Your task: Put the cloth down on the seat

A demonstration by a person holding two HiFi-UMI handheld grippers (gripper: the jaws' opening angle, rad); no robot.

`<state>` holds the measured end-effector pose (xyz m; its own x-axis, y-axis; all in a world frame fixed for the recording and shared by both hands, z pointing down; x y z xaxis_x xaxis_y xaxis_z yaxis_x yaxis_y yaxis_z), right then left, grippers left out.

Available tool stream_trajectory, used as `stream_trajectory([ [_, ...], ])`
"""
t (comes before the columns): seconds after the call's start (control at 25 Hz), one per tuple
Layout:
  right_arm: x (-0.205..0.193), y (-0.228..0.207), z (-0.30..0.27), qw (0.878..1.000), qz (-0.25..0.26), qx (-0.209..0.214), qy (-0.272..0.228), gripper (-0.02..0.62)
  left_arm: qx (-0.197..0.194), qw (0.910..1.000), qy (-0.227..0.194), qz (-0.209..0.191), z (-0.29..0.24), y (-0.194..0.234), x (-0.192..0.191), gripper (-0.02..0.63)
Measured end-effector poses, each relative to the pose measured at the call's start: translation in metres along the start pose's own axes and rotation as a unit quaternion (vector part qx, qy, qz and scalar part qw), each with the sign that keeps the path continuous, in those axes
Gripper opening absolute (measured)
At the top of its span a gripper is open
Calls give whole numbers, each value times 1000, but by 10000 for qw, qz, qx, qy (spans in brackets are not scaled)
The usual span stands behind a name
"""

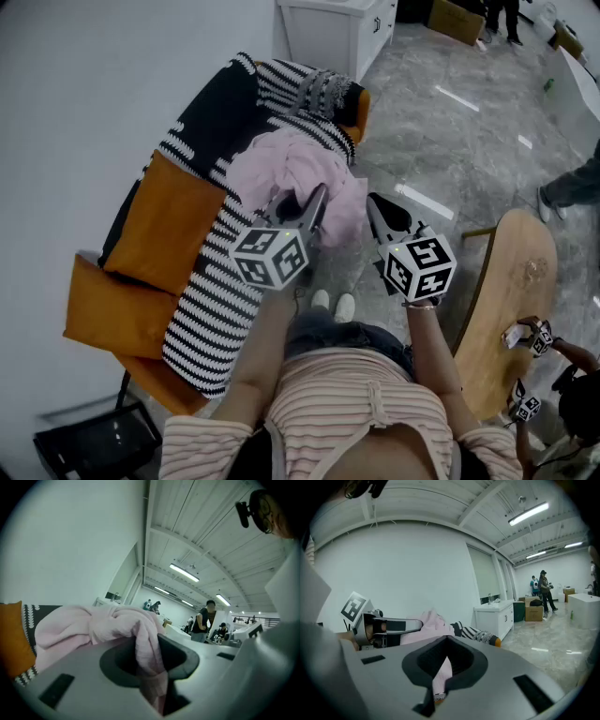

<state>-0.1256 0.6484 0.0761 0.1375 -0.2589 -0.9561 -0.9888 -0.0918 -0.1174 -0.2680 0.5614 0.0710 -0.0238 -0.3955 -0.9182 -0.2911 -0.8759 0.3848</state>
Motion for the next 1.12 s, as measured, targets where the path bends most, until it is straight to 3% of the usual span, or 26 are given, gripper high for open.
stream_trajectory([
  [0.52, -29, -8, -8, 9999, 16, -129, 81, 8, 8, 10000, 62, -27, -7, 12, -20, 107],
  [1.12, -24, -34, -17, 9996, -196, -92, 174, 9, 220, 9998, -28, 8, -16, 21, -2, 107],
])
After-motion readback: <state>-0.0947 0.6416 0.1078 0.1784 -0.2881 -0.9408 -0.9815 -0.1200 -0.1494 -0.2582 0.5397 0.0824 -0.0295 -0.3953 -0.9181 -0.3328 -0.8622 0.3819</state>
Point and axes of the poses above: the fingertips, and each gripper's own axes: z backward along the fingers, y to its left, x out of its top, the point moved 6 cm from there along z, backward along the fingers, and after that the axes turned 14 degrees about -x, right-handed, at the moved point
